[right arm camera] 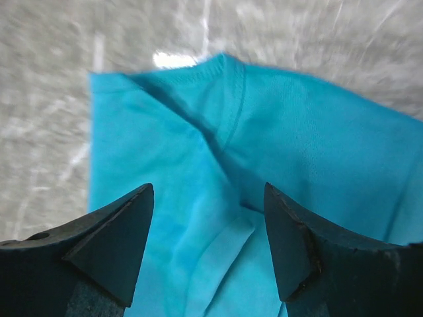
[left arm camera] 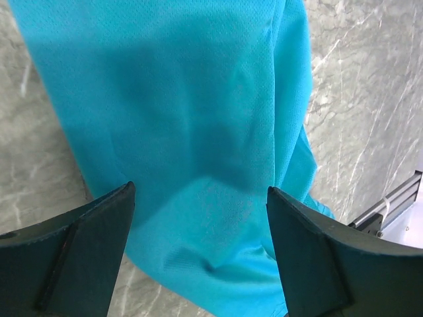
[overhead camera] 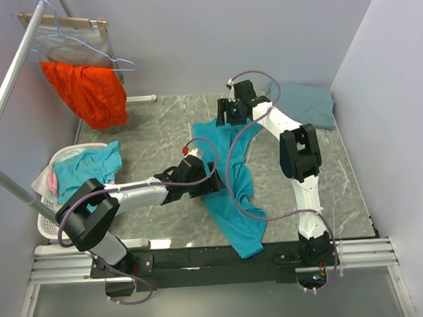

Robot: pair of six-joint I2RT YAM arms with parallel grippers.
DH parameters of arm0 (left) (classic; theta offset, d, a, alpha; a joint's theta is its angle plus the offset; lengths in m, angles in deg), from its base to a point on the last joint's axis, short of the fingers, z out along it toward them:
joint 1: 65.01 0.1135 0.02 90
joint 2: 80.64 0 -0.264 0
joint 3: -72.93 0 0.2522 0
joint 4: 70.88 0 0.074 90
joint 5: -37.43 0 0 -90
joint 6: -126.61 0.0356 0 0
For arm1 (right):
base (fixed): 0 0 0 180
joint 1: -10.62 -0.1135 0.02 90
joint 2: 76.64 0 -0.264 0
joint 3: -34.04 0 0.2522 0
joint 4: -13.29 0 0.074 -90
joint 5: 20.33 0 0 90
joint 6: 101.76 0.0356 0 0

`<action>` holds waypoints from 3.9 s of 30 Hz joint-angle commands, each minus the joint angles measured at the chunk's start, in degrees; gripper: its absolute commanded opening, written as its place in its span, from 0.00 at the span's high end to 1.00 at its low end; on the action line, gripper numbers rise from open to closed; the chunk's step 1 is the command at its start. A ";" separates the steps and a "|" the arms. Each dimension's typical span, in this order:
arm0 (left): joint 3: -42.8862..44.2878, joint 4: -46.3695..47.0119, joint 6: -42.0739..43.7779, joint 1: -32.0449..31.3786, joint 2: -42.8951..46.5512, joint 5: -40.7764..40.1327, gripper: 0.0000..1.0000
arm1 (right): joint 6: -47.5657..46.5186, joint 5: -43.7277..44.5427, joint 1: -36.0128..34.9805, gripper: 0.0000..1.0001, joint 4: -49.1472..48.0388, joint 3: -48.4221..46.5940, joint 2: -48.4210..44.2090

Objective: Fold and stack the t-shirts
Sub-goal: Flatten out the tshirt

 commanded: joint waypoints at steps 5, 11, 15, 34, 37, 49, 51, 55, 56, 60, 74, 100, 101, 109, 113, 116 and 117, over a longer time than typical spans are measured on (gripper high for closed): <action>-0.50 3.71 -2.72 -2.63 -1.69 2.47 0.15 | -2.21 -3.25 0.04 0.29 7.11 -3.53 3.77; 1.78 4.68 -1.67 -7.81 -3.80 4.06 0.19 | -2.82 -4.40 -0.05 0.79 5.00 0.33 1.14; 3.98 5.73 -1.49 -9.31 -7.74 6.86 0.52 | -2.12 -2.38 0.04 1.00 0.44 6.46 -5.60; 0.11 -21.67 7.38 8.78 21.24 -7.88 0.99 | 3.07 16.87 4.17 1.00 -3.96 38.99 -49.99; 4.50 -26.86 10.37 11.50 24.49 -10.79 0.99 | 3.24 15.38 4.08 1.00 -4.05 41.99 -58.78; 16.91 -35.58 20.92 14.42 27.93 -7.02 0.28 | 1.40 8.61 2.77 1.00 5.09 38.92 -78.32; 13.93 -33.39 20.75 14.42 26.61 -5.61 0.27 | 1.57 8.79 2.68 1.00 5.44 40.40 -78.67; 8.48 -27.50 19.08 14.33 22.31 -2.10 0.28 | 1.57 10.71 2.68 1.00 4.74 43.83 -77.88; 6.38 -26.18 18.82 14.33 20.56 -2.09 0.28 | 1.57 11.24 2.68 1.00 4.22 45.14 -77.36; 2.76 -18.55 17.85 14.24 17.21 2.47 0.30 | 0.96 13.18 2.68 1.00 2.81 46.04 -74.63; 1.16 -11.05 14.25 11.78 13.96 -14.65 0.22 | -0.18 11.78 2.77 1.00 -0.09 42.52 -65.93; 6.36 -6.40 15.91 16.26 -2.05 -13.08 0.79 | -0.80 12.48 2.85 1.00 -0.18 42.78 -63.55; 6.62 -6.39 16.17 16.35 -2.13 -12.64 0.88 | -0.80 12.57 3.03 1.00 -0.18 42.87 -63.64; 6.88 -6.31 17.32 16.70 0.76 -10.35 0.99 | -0.54 13.09 3.03 1.00 0.17 43.57 -64.61; 7.41 -7.45 17.85 17.06 0.51 -10.61 0.99 | -0.45 12.92 2.94 1.00 -0.10 43.66 -64.87; 6.88 -7.88 17.76 17.06 -0.99 -10.70 0.91 | -0.62 12.92 3.03 1.00 -0.10 43.66 -64.70; 6.71 -7.97 17.67 17.14 -1.60 -10.70 0.88 | -0.54 13.09 2.94 1.00 -0.01 43.66 -64.78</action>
